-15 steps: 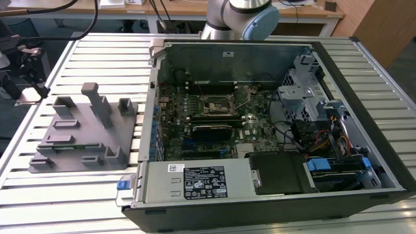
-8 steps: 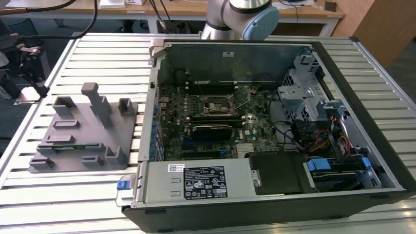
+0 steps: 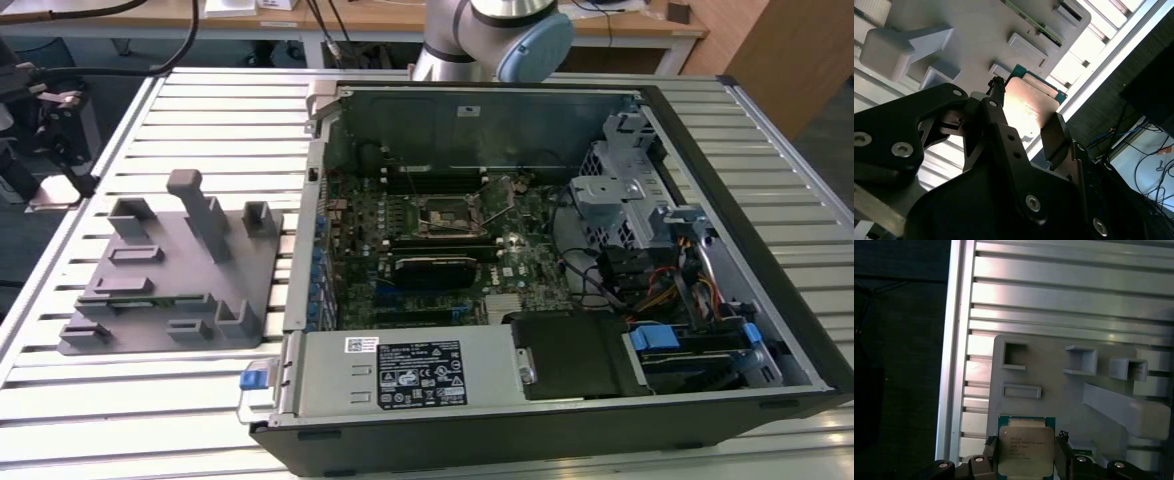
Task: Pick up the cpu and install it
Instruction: 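Pick up the cpu and move it towards the insertion slot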
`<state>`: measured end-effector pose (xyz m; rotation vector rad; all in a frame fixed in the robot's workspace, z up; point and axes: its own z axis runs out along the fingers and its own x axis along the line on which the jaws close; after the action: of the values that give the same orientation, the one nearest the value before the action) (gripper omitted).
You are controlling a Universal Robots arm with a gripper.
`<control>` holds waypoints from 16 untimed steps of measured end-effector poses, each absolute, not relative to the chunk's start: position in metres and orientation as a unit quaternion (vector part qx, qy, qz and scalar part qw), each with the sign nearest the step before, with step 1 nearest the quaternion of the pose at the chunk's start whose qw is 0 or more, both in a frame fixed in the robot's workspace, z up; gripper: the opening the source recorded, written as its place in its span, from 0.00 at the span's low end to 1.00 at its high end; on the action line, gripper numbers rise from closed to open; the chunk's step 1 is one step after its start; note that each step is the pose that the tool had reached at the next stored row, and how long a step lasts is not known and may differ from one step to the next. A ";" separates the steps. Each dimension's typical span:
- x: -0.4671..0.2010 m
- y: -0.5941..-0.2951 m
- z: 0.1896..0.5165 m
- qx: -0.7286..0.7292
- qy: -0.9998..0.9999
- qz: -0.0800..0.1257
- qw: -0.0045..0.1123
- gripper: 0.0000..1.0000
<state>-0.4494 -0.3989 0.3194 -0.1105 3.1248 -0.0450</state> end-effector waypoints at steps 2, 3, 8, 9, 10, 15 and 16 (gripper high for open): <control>-0.449 -0.399 0.320 -0.035 0.999 -0.015 0.007 0.54; -0.449 -0.399 0.321 -0.035 0.999 -0.015 0.007 0.54; -0.449 -0.399 0.323 -0.035 0.999 -0.016 0.007 0.54; -0.449 -0.399 0.324 -0.035 0.999 -0.016 0.007 0.54; -0.449 -0.399 0.324 -0.035 0.999 -0.016 0.007 0.54; -0.449 -0.399 0.327 -0.035 0.999 -0.016 0.007 0.54; -0.449 -0.399 0.327 -0.035 0.999 -0.016 0.007 0.54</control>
<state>-0.4494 -0.3987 0.3272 -0.1106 3.1250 -0.0514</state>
